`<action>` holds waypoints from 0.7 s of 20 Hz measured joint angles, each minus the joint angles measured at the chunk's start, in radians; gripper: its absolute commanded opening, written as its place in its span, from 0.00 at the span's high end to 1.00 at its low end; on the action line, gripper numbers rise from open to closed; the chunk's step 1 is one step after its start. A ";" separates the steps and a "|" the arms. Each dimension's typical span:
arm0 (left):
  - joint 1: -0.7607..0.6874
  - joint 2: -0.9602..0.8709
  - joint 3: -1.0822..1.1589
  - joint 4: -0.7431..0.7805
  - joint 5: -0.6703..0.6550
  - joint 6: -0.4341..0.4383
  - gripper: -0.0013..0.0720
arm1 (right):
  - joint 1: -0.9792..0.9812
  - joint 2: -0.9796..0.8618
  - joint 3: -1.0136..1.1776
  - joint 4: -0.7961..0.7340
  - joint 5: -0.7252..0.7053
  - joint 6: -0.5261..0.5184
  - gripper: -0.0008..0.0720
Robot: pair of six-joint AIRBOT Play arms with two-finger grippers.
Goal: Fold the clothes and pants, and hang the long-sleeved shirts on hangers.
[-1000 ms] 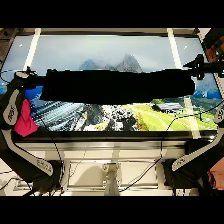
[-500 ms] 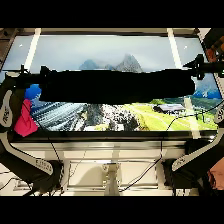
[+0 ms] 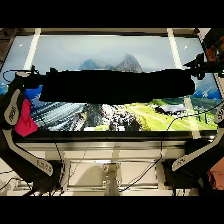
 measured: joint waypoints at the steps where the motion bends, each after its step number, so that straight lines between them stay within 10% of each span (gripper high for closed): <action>1: 0.000 -0.003 0.000 0.000 0.005 0.000 0.29 | 0.000 0.000 0.000 0.000 0.000 0.000 0.60; 8: -0.008 -0.011 0.000 -0.002 0.113 -0.002 0.37 | 0.000 0.000 0.000 0.000 -0.008 0.000 0.60; 12: -0.017 -0.011 0.000 -0.004 0.168 -0.002 0.97 | 0.000 0.000 0.000 0.000 -0.013 0.000 0.60; 14: -0.019 -0.009 0.000 -0.004 0.181 -0.002 0.98 | 0.000 0.000 0.000 0.000 -0.016 0.000 0.60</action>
